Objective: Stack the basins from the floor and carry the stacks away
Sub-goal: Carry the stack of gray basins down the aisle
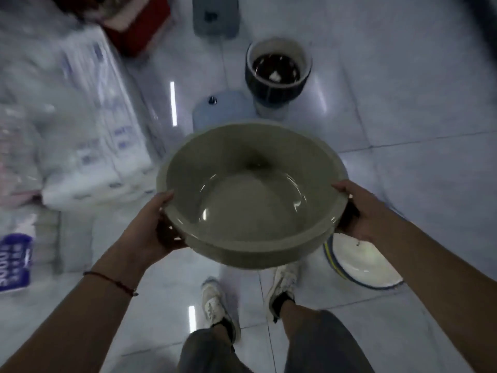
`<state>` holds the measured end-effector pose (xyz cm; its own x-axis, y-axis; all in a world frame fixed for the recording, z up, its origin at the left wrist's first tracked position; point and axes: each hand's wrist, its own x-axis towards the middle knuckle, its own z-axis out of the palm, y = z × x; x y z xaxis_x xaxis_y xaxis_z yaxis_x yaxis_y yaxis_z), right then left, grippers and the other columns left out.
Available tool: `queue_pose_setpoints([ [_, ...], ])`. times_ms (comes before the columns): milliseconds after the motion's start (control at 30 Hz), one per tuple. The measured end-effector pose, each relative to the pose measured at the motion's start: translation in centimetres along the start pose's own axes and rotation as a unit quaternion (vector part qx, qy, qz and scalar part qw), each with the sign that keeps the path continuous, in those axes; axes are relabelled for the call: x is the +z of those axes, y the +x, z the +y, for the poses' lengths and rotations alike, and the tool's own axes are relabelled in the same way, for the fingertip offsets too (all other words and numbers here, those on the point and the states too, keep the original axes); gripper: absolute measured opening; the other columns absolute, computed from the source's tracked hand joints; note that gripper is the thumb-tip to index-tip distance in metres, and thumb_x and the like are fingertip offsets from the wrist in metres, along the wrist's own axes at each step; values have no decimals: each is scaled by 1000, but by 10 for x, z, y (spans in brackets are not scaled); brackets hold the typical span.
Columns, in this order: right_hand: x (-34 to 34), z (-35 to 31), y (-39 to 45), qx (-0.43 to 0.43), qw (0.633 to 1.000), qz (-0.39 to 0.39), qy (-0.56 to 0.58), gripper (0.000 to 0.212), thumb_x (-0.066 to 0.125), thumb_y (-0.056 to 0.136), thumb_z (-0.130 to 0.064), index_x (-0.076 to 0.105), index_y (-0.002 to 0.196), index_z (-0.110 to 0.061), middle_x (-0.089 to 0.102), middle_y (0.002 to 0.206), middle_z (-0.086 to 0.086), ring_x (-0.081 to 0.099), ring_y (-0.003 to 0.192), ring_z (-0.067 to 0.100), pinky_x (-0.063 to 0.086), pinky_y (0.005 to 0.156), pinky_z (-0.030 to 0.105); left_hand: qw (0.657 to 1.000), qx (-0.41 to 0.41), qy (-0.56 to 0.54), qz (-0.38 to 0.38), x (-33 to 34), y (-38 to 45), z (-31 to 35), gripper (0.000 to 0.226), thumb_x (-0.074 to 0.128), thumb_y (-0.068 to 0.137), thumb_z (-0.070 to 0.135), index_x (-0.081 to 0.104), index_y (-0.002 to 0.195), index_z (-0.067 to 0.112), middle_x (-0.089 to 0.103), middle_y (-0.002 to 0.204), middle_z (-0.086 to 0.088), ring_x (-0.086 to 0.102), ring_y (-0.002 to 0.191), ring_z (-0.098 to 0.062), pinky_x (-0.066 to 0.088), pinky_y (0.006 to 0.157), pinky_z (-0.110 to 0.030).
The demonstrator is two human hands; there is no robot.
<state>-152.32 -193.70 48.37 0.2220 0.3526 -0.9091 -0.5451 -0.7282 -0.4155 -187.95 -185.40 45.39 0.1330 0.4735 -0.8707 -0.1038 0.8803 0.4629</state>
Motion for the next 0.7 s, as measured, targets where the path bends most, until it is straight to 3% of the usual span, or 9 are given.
queue_pose_setpoints([
  [67, -7, -36, -99, -55, 998, 2, 1, 52, 70, 78, -36, 67, 124, -13, 73, 108, 11, 68, 93, 29, 48, 98, 47, 998, 51, 18, -31, 20, -85, 51, 46, 59, 88, 50, 69, 103, 7, 67, 78, -11, 64, 75, -27, 56, 75, -44],
  [133, -17, -65, -185, -115, 993, 4, 8, 88, 83, 57, -36, 58, 136, -9, 64, 122, 20, 61, 109, 34, 41, 103, 59, 990, 111, 42, -70, 38, -157, 99, 52, 57, 88, 55, 68, 106, 8, 65, 81, -9, 63, 80, -27, 57, 75, -44],
  [167, -21, -76, -224, -149, 989, 5, 12, 95, 85, 52, -37, 55, 138, -7, 61, 121, 20, 60, 112, 34, 42, 101, 62, 985, 139, 54, -87, 46, -189, 121, 56, 56, 87, 58, 67, 108, 7, 65, 85, -9, 63, 82, -28, 57, 75, -43],
  [233, -18, -97, -301, -218, 976, -1, 26, 82, 78, 65, -44, 56, 134, -6, 62, 127, 14, 60, 116, 36, 43, 101, 61, 970, 197, 70, -123, 61, -250, 160, 58, 54, 86, 63, 67, 104, 9, 68, 86, -8, 67, 74, -25, 57, 76, -42],
  [333, -14, -115, -395, -293, 954, -10, 61, 68, 70, 75, -56, 56, 120, -6, 62, 124, 19, 59, 115, 41, 36, 107, 62, 944, 273, 84, -166, 78, -327, 206, 58, 56, 81, 69, 69, 102, 17, 67, 94, -11, 65, 80, -28, 50, 90, -48],
  [433, -18, -118, -468, -328, 941, -36, 74, 66, 68, 75, -61, 55, 118, -12, 58, 124, 23, 53, 119, 46, 40, 98, 64, 929, 294, 106, -199, 92, -389, 238, 60, 55, 78, 73, 66, 94, 16, 59, 77, -10, 54, 63, -24, 49, 78, -41],
  [533, -30, -111, -515, -345, 931, -67, 96, 78, 74, 72, -56, 50, 134, -16, 57, 129, 24, 56, 115, 50, 49, 83, 65, 919, 313, 130, -203, 105, -433, 258, 78, 63, 67, 74, 65, 113, 11, 63, 103, -12, 61, 87, -29, 51, 81, -45],
  [633, -40, -105, -541, -375, 917, -62, 125, 68, 76, 74, -49, 53, 129, -17, 59, 127, 21, 60, 110, 47, 43, 91, 71, 900, 330, 157, -236, 124, -470, 253, 88, 74, 52, 69, 65, 121, 15, 63, 125, -15, 59, 113, -37, 49, 93, -51],
  [700, -45, -97, -549, -383, 911, -51, 142, 68, 76, 71, -46, 55, 128, -18, 58, 128, 18, 58, 113, 43, 38, 95, 72, 893, 335, 166, -251, 133, -487, 240, 81, 75, 56, 65, 65, 119, 16, 61, 126, -17, 57, 117, -38, 50, 94, -51],
])
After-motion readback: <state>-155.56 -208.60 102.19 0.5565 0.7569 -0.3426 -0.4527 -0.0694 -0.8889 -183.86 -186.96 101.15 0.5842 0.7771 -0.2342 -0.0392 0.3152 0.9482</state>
